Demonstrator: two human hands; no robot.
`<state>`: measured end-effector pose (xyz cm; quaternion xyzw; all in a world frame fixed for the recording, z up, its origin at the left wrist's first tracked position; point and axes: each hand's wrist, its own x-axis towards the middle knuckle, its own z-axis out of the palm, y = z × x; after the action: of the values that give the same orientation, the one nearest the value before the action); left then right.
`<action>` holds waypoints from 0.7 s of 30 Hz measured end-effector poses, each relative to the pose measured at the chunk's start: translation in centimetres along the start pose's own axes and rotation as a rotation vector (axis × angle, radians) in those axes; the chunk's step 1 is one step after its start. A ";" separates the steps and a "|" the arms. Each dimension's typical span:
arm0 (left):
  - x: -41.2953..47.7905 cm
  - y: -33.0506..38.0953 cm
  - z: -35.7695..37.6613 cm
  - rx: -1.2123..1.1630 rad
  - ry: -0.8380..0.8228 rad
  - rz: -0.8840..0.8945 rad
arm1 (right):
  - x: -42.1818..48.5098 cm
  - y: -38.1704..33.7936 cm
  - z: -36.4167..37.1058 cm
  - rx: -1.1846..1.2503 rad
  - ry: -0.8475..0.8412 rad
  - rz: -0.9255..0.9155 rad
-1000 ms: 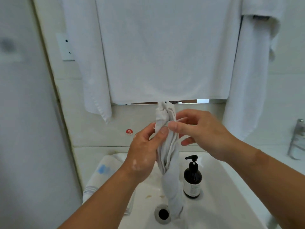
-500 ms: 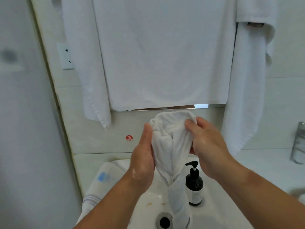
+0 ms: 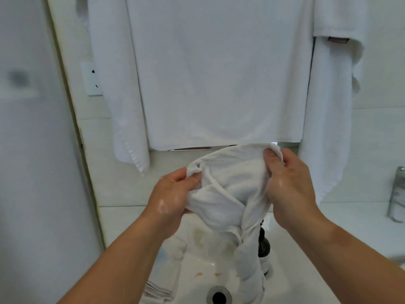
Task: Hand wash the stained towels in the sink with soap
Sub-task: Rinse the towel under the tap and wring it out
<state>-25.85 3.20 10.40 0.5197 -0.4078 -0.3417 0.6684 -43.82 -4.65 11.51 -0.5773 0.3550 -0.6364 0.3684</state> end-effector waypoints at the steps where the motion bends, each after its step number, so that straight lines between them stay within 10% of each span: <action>1: 0.0 0.1 0.5 -0.071 0.050 -0.031 | -0.2 -0.1 0.3 -0.010 0.002 -0.025; 6: -0.2 -0.5 3.5 -0.052 0.087 0.038 | -2.1 0.0 2.5 0.042 -0.052 -0.014; 16: 0.4 -0.9 -0.9 0.986 -0.086 0.315 | 1.9 -0.3 -1.6 0.218 0.095 0.091; 21: 0.1 -2.4 0.3 0.142 0.214 0.041 | 1.4 -0.5 -2.0 -0.154 0.061 -0.124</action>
<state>-26.14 2.43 8.11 0.5910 -0.3678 -0.2406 0.6764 -45.92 -5.64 12.44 -0.6051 0.3773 -0.6462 0.2720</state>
